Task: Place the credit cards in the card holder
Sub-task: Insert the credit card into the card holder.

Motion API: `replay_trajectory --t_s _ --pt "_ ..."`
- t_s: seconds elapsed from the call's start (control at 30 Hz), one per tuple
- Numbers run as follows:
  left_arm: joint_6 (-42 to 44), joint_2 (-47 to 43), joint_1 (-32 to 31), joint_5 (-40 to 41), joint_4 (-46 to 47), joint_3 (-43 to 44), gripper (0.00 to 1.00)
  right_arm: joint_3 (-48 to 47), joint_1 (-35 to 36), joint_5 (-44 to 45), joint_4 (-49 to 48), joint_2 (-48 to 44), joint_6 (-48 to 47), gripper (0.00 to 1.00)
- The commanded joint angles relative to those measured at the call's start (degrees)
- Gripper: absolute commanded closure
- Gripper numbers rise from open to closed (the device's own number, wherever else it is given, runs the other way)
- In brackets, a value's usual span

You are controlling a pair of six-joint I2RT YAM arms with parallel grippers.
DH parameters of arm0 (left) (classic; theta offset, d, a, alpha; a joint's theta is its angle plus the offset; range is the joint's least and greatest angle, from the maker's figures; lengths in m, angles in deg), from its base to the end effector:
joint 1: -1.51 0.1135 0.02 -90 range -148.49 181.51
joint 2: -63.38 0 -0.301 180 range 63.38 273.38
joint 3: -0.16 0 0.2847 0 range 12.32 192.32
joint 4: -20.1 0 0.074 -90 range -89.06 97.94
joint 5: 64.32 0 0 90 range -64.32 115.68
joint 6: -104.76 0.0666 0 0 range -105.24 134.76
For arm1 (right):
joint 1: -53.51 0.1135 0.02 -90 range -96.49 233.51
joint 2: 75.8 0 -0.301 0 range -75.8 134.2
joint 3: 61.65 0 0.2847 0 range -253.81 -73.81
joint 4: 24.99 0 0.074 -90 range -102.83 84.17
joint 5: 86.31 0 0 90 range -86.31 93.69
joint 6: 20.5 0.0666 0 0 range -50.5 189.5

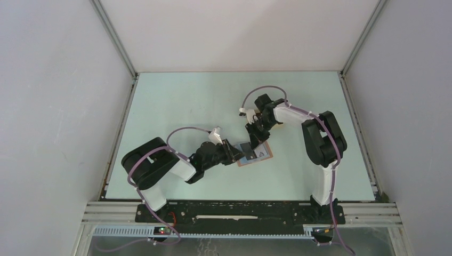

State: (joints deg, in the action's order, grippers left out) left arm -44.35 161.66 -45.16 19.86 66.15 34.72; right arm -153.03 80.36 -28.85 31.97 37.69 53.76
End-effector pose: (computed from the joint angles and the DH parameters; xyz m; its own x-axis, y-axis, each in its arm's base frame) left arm 0.2168 -0.2396 0.1135 -0.7848 -0.4122 -0.4628 0.2268 0.5039 -0.8335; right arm 0.3660 0.2255 0.1546 -0.7152 -0.6184 -0.3258 -0.6917 0.5593 0.4569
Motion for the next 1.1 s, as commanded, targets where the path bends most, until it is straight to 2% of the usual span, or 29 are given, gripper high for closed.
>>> replay_trajectory --t_s 0.0,0.67,1.07 --pt "-0.2 0.1 0.4 -0.5 3.0 1.4 0.70 -1.6 0.6 1.5 0.7 1.3 1.0 0.84" --pt "-1.7 1.8 0.6 -0.6 7.6 -1.2 0.67 -2.2 2.0 -2.9 0.6 3.8 2.1 0.84" --pt "-1.6 2.7 0.8 -1.3 6.1 0.8 0.66 -2.1 -0.3 -4.6 0.8 1.5 1.7 0.84"
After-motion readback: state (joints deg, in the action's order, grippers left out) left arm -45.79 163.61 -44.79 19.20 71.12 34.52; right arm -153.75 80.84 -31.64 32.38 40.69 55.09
